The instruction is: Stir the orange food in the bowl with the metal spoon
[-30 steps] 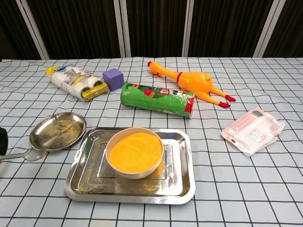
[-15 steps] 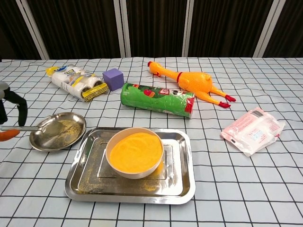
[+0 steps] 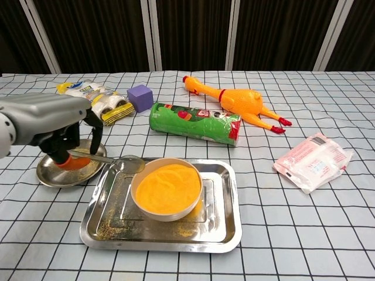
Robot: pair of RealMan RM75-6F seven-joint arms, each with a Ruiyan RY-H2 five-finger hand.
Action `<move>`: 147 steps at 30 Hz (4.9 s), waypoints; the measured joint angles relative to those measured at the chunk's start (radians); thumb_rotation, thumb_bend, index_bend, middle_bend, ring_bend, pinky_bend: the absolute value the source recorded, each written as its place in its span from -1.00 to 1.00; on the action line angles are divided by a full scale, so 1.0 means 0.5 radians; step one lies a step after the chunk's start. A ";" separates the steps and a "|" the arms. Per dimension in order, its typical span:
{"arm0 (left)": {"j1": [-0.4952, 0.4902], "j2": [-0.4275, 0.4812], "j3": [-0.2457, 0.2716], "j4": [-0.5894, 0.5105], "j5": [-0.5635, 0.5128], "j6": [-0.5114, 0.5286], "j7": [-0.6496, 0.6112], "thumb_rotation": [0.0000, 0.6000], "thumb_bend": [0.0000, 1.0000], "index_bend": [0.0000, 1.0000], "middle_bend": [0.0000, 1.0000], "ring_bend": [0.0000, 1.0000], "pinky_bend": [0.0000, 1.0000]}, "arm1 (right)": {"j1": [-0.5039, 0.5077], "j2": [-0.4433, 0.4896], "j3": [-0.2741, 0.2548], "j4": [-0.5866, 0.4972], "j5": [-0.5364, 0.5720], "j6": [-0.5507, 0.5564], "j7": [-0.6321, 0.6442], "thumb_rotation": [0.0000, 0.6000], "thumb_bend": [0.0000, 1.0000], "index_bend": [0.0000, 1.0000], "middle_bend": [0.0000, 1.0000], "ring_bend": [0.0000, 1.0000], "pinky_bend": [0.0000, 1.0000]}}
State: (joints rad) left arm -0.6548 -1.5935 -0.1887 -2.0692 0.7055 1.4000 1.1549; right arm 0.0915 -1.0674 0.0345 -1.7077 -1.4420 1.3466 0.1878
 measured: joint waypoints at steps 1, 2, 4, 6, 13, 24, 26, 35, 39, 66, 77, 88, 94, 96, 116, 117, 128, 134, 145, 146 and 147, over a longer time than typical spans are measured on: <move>-0.024 -0.028 -0.010 0.007 -0.026 0.012 0.024 1.00 0.12 0.07 1.00 1.00 1.00 | 0.000 0.001 0.000 0.000 0.000 0.000 0.003 1.00 -0.19 -1.00 -1.00 -1.00 -1.00; -0.046 -0.054 -0.020 0.016 -0.051 0.021 0.045 1.00 0.12 0.07 1.00 1.00 1.00 | 0.000 0.002 -0.001 0.000 0.000 -0.001 0.007 1.00 -0.19 -1.00 -1.00 -1.00 -1.00; -0.096 -0.113 -0.043 0.038 -0.111 0.042 0.086 1.00 0.12 0.06 1.00 1.00 1.00 | 0.000 0.002 -0.001 0.001 0.001 -0.006 0.011 1.00 -0.19 -1.00 -1.00 -1.00 -1.00; -0.145 -0.168 -0.062 0.062 -0.164 0.062 0.121 1.00 0.12 0.05 1.00 1.00 1.00 | 0.002 0.003 -0.001 0.002 0.003 -0.009 0.015 1.00 -0.19 -1.00 -1.00 -1.00 -1.00; -0.249 -0.289 -0.083 0.129 -0.259 0.111 0.171 1.00 0.12 0.03 1.00 1.00 1.00 | 0.005 0.007 0.001 0.005 0.006 -0.017 0.032 1.00 -0.19 -1.00 -1.00 -1.00 -1.00; -0.320 -0.378 -0.055 0.198 -0.344 0.160 0.155 1.00 0.09 -0.06 1.00 1.00 1.00 | 0.006 0.011 -0.003 0.000 0.002 -0.022 0.034 1.00 -0.19 -1.00 -1.00 -1.00 -1.00; -0.324 -0.382 -0.049 0.199 -0.347 0.166 0.145 1.00 0.03 -0.10 1.00 1.00 1.00 | 0.006 0.012 -0.003 0.000 0.002 -0.022 0.033 1.00 -0.19 -1.00 -1.00 -1.00 -1.00; -0.311 -0.335 -0.019 0.134 -0.289 0.187 0.057 1.00 -0.12 -0.17 1.00 1.00 1.00 | 0.003 0.015 -0.004 -0.001 -0.001 -0.017 0.040 1.00 -0.19 -1.00 -1.00 -1.00 -1.00; -0.287 -0.240 -0.009 0.055 -0.230 0.196 -0.004 1.00 -0.19 -0.09 1.00 1.00 1.00 | 0.003 0.013 -0.005 -0.003 -0.001 -0.016 0.032 1.00 -0.19 -1.00 -1.00 -1.00 -1.00; -0.363 -0.143 0.046 0.092 -0.329 0.117 -0.028 1.00 0.00 -0.07 1.00 1.00 1.00 | 0.007 0.015 -0.004 -0.003 0.002 -0.025 0.042 1.00 -0.19 -1.00 -1.00 -1.00 -1.00; -0.409 -0.170 0.036 0.123 -0.415 0.112 -0.018 1.00 0.01 -0.08 1.00 1.00 1.00 | 0.010 0.014 -0.004 -0.004 0.004 -0.031 0.042 1.00 -0.19 -1.00 -1.00 -1.00 -1.00; -0.440 -0.223 0.051 0.151 -0.433 0.117 -0.021 1.00 0.03 -0.08 1.00 1.00 1.00 | 0.010 0.016 -0.004 -0.004 0.004 -0.029 0.046 1.00 -0.19 -1.00 -1.00 -1.00 -1.00; -0.449 -0.250 0.063 0.171 -0.440 0.121 -0.020 1.00 0.04 -0.07 1.00 1.00 1.00 | 0.010 0.016 -0.004 -0.004 0.003 -0.029 0.047 1.00 -0.19 -1.00 -1.00 -1.00 -1.00; -0.452 -0.262 0.066 0.182 -0.438 0.125 -0.023 1.00 0.04 -0.07 1.00 1.00 1.00 | 0.010 0.016 -0.003 -0.004 0.004 -0.029 0.047 1.00 -0.19 -1.00 -1.00 -1.00 -1.00; -0.461 -0.323 0.085 0.238 -0.405 0.148 -0.043 1.00 0.06 -0.04 1.00 1.00 1.00 | 0.010 0.017 -0.005 -0.004 0.001 -0.032 0.053 1.00 -0.19 -1.00 -1.00 -1.00 -1.00; -0.461 -0.323 0.085 0.238 -0.405 0.149 -0.043 1.00 0.06 -0.04 1.00 1.00 1.00 | 0.011 0.017 -0.005 -0.005 0.002 -0.032 0.053 1.00 -0.19 -1.00 -1.00 -1.00 -1.00; -0.467 -0.303 0.075 0.220 -0.433 0.162 -0.013 1.00 0.06 -0.06 1.00 1.00 1.00 | 0.011 0.017 -0.005 -0.009 0.007 -0.036 0.053 1.00 -0.19 -1.00 -1.00 -1.00 -1.00; -0.469 -0.294 0.068 0.210 -0.430 0.170 -0.014 1.00 0.06 -0.04 1.00 1.00 1.00 | 0.012 0.018 -0.006 -0.011 0.007 -0.038 0.051 1.00 -0.19 -1.00 -1.00 -1.00 -1.00; -0.473 -0.309 0.069 0.221 -0.427 0.170 -0.016 1.00 0.06 -0.01 1.00 1.00 1.00 | 0.011 0.018 -0.006 -0.011 0.009 -0.037 0.051 1.00 -0.19 -1.00 -1.00 -1.00 -1.00; -0.474 -0.310 0.068 0.222 -0.426 0.170 -0.017 1.00 0.06 -0.01 1.00 1.00 1.00 | 0.011 0.018 -0.005 -0.010 0.009 -0.037 0.051 1.00 -0.19 -1.00 -1.00 -1.00 -1.00; -0.474 -0.311 0.067 0.224 -0.423 0.170 -0.020 1.00 0.06 -0.01 1.00 1.00 1.00 | 0.011 0.018 -0.005 -0.010 0.009 -0.037 0.051 1.00 -0.19 -1.00 -1.00 -1.00 -1.00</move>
State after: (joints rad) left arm -0.8917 -1.7488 -0.1554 -1.9571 0.4938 1.4852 1.1448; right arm 0.0971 -1.0584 0.0318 -1.7127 -1.4375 1.3282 0.2134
